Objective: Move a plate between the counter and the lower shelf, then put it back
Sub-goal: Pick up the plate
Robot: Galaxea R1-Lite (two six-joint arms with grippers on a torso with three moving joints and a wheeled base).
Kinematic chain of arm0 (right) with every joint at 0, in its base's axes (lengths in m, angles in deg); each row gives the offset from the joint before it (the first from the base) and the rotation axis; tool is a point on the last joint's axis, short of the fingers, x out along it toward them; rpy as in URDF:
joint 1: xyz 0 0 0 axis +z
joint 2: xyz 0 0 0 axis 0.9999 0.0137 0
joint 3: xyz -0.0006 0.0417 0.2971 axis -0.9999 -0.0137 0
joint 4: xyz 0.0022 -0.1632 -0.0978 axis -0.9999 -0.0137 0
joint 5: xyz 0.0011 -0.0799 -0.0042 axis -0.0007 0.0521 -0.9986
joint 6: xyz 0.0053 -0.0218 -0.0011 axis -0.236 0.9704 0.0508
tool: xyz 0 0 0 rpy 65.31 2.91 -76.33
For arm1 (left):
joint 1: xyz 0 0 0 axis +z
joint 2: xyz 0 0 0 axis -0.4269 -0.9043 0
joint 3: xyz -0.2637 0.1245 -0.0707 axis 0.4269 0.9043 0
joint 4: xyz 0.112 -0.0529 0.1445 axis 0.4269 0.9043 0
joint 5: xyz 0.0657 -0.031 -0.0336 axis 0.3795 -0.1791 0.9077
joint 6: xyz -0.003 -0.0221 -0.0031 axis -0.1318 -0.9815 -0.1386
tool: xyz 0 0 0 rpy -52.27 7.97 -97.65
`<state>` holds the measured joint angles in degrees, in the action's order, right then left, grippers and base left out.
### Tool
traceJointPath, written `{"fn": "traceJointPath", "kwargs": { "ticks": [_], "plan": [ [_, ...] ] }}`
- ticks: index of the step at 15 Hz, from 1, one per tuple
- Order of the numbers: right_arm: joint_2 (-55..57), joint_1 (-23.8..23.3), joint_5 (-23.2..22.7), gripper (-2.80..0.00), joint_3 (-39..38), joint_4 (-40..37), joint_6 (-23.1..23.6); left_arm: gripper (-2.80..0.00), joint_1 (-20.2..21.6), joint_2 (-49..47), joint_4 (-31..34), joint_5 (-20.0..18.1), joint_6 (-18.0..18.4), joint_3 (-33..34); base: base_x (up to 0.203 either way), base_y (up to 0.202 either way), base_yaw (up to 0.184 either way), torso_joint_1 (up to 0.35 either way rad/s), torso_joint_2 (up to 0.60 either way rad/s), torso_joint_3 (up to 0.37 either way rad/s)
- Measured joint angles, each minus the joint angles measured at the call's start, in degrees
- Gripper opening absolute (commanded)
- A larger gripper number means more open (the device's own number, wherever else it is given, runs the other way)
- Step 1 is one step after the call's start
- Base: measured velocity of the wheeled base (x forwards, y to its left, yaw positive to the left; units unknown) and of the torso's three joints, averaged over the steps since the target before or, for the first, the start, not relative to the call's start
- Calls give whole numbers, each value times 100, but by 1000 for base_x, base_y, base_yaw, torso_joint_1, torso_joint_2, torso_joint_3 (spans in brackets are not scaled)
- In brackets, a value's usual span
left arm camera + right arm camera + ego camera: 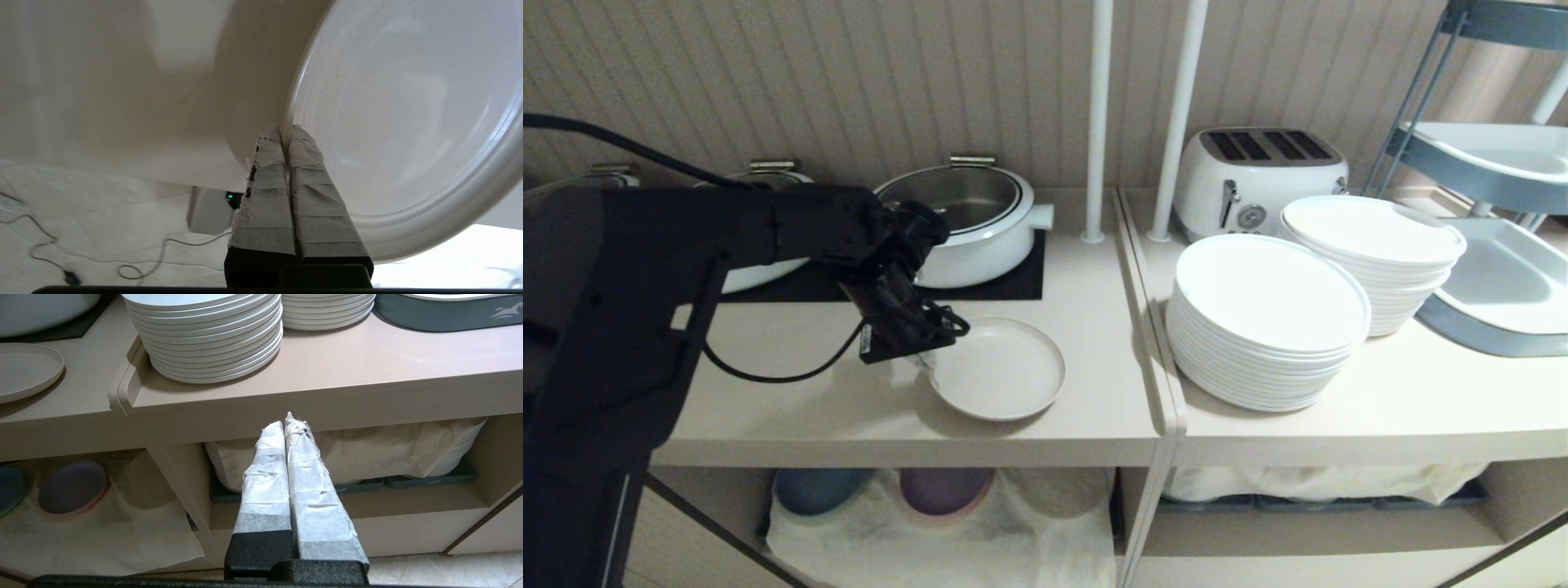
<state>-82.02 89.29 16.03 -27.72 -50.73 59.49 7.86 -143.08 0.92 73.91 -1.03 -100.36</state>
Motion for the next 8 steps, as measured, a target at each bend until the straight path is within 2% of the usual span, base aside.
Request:
{"fn": "traceJointPath", "kwargs": {
  "ticks": [4, 8],
  "plan": [
    [0, 0, -1, -280, 0, 2, 0, -280, -1, 101, 171, -216, -432, 4, 0, 0, 0, 0, 0, 0],
    [0, 0, 0, -280, 0, -1, -1, -280, 0, 182, 206, -373, -628, 4, 0, 0, 0, 0, 0, 0]
  ]
}}
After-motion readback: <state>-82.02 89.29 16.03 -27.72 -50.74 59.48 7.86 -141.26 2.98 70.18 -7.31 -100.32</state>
